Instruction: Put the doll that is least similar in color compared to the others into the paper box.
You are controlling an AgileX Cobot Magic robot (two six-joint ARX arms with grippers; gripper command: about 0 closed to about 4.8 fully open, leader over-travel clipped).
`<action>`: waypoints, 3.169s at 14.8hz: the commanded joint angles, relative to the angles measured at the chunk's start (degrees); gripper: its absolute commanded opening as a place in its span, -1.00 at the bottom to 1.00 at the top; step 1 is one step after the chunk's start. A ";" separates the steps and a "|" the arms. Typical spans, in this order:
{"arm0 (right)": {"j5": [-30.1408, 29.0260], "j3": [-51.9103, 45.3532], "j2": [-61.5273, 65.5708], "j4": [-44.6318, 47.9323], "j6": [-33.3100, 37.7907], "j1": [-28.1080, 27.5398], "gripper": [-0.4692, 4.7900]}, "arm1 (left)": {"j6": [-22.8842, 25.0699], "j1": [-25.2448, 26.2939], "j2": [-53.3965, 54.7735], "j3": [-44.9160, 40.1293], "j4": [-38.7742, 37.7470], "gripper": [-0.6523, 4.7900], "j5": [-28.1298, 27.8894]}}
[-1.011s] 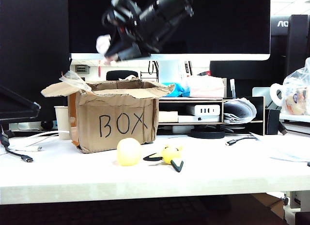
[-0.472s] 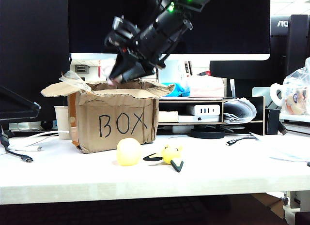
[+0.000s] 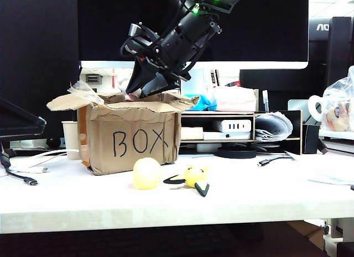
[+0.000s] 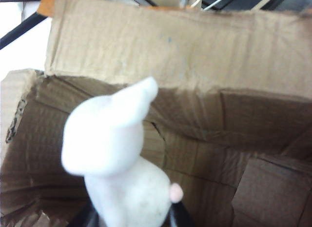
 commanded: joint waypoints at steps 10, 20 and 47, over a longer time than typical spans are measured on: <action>-1.75 0.39 -0.50 -1.75 0.04 0.09 -0.31 | 0.02 0.04 -0.02 0.09 0.55 -0.78 0.15; -0.92 0.31 -7.54 -14.14 -1.95 0.31 -0.84 | 0.02 7.65 -0.22 0.07 0.52 -0.78 0.42; 31.28 -11.04 -27.98 -19.96 2.56 14.03 -0.84 | 0.02 47.93 -14.08 0.07 -0.76 -0.78 0.17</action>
